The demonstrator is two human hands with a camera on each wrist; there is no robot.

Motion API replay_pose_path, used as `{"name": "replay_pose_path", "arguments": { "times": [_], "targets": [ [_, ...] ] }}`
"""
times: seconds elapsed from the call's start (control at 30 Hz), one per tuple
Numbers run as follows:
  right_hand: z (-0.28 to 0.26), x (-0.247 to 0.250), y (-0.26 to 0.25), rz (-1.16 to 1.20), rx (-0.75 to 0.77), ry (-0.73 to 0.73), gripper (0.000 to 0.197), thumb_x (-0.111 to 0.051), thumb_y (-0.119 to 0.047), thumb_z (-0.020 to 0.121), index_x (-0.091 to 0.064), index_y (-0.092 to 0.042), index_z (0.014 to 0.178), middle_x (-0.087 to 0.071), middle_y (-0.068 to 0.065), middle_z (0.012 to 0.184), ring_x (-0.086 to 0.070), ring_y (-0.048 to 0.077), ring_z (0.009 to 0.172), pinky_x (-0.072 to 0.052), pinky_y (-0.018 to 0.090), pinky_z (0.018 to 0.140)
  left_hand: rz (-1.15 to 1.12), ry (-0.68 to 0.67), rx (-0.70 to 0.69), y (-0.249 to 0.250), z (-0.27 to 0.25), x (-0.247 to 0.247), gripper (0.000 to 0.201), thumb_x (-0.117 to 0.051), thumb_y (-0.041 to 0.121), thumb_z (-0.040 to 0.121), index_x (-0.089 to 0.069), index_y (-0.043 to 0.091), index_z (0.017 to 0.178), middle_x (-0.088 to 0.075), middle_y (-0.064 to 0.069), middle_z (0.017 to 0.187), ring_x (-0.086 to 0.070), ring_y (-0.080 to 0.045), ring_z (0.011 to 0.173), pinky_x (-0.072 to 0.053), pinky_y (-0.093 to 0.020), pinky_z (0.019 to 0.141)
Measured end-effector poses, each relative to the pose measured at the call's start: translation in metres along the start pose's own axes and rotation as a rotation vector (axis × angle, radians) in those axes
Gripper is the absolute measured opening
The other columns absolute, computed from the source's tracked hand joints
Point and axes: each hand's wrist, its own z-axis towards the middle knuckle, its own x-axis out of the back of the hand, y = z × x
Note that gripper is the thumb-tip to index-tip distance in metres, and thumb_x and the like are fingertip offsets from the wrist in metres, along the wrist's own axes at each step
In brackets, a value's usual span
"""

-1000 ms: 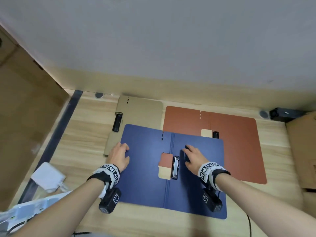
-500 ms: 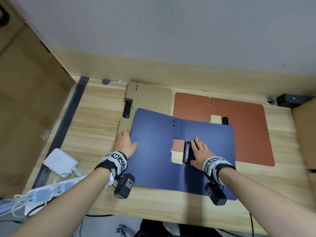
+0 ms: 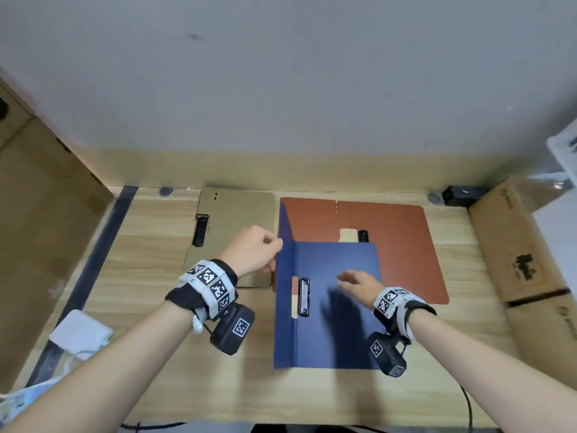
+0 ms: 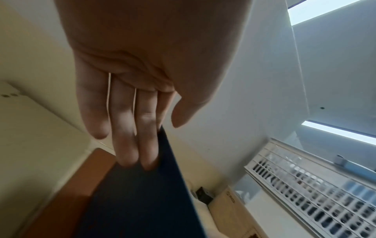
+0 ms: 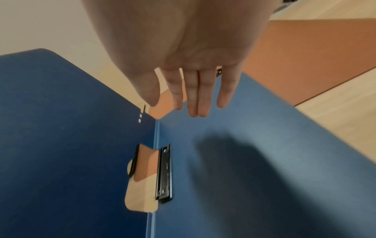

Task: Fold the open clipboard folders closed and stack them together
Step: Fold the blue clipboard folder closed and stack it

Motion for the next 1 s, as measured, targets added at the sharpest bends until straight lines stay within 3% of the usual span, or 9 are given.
{"name": "replay_pose_path", "arguments": {
  "times": [0.1, 0.2, 0.27, 0.37, 0.53, 0.63, 0.77, 0.87, 1.0],
  "targets": [
    [-0.018, 0.023, 0.014, 0.193, 0.012, 0.056, 0.018, -0.052, -0.025, 0.097, -0.064, -0.011, 0.100, -0.069, 0.009, 0.098, -0.065, 0.020, 0.085, -0.052, 0.036, 0.094, 0.021, -0.053, -0.061, 0.030, 0.007, -0.030, 0.037, -0.044, 0.034, 0.095, -0.065, 0.014, 0.072, -0.075, -0.001, 0.067, -0.072, -0.022, 0.067, -0.053, -0.027, 0.068],
    [-0.037, 0.042, 0.023, 0.308, -0.005, 0.098, 0.038, -0.040, -0.024, 0.103, -0.065, 0.004, 0.104, -0.067, 0.019, 0.096, -0.060, 0.020, 0.073, -0.046, 0.005, 0.058, 0.124, -0.081, -0.113, 0.047, 0.018, -0.062, 0.030, -0.045, 0.037, 0.089, -0.071, 0.023, 0.088, -0.075, 0.004, 0.090, -0.069, -0.024, 0.089, -0.054, -0.033, 0.081],
    [-0.042, 0.049, 0.034, 0.390, -0.005, 0.115, 0.047, -0.035, -0.029, 0.104, -0.064, 0.007, 0.110, -0.069, 0.025, 0.101, -0.060, 0.022, 0.073, -0.042, 0.005, 0.050, 0.161, -0.109, -0.109, 0.052, 0.025, -0.081, 0.030, -0.046, 0.038, 0.086, -0.070, 0.030, 0.102, -0.071, 0.006, 0.106, -0.065, -0.024, 0.104, -0.051, -0.040, 0.094],
    [-0.049, 0.050, 0.053, 0.483, -0.053, 0.158, 0.052, -0.032, -0.038, 0.104, -0.065, 0.003, 0.109, -0.071, 0.023, 0.098, -0.061, 0.023, 0.073, -0.046, 0.020, 0.058, 0.232, -0.128, -0.055, 0.047, 0.034, -0.102, 0.034, -0.048, 0.034, 0.087, -0.065, 0.026, 0.115, -0.065, 0.003, 0.126, -0.059, -0.023, 0.116, -0.047, -0.040, 0.100],
    [-0.042, 0.037, 0.084, 0.568, -0.212, 0.134, 0.040, -0.041, -0.041, 0.099, -0.065, -0.010, 0.091, -0.061, 0.005, 0.077, -0.055, 0.022, 0.069, -0.042, 0.029, 0.066, 0.184, -0.163, 0.117, 0.011, 0.037, -0.128, 0.031, -0.051, 0.028, 0.086, -0.064, 0.020, 0.113, -0.067, -0.002, 0.119, -0.063, -0.022, 0.109, -0.050, -0.039, 0.097],
    [-0.032, 0.026, 0.096, 0.470, -0.206, 0.161, 0.022, -0.053, -0.027, 0.094, -0.066, -0.009, 0.095, -0.063, 0.007, 0.083, -0.058, 0.022, 0.075, -0.042, 0.029, 0.074, 0.212, -0.161, 0.189, -0.013, 0.029, -0.141, 0.030, -0.051, 0.024, 0.092, -0.063, 0.016, 0.118, -0.064, -0.004, 0.128, -0.058, -0.023, 0.119, -0.044, -0.036, 0.104],
    [-0.020, 0.018, 0.103, 0.318, -0.236, 0.175, 0.020, -0.059, -0.014, 0.086, -0.067, -0.004, 0.101, -0.071, 0.011, 0.096, -0.066, 0.027, 0.092, -0.048, 0.036, 0.088, 0.243, -0.167, 0.315, -0.040, 0.021, -0.158, 0.038, -0.049, 0.025, 0.092, -0.055, 0.014, 0.128, -0.065, -0.008, 0.124, -0.060, -0.027, 0.113, -0.046, -0.033, 0.097],
    [-0.008, 0.011, 0.106, 0.263, -0.247, 0.187, 0.017, -0.061, -0.013, 0.082, -0.065, -0.012, 0.098, -0.072, 0.008, 0.094, -0.068, 0.028, 0.091, -0.051, 0.036, 0.085, 0.265, -0.189, 0.394, -0.053, 0.021, -0.169, 0.041, -0.047, 0.021, 0.091, -0.050, 0.012, 0.131, -0.063, -0.012, 0.125, -0.060, -0.031, 0.112, -0.046, -0.034, 0.093],
    [0.000, 0.001, 0.106, 0.259, -0.285, 0.210, 0.017, -0.066, -0.015, 0.079, -0.060, -0.020, 0.094, -0.070, 0.004, 0.089, -0.067, 0.025, 0.085, -0.050, 0.033, 0.081, 0.225, -0.209, 0.460, -0.062, 0.027, -0.182, 0.035, -0.051, 0.016, 0.087, -0.051, 0.007, 0.121, -0.063, -0.013, 0.119, -0.060, -0.034, 0.107, -0.046, -0.033, 0.082]
  ]
}}
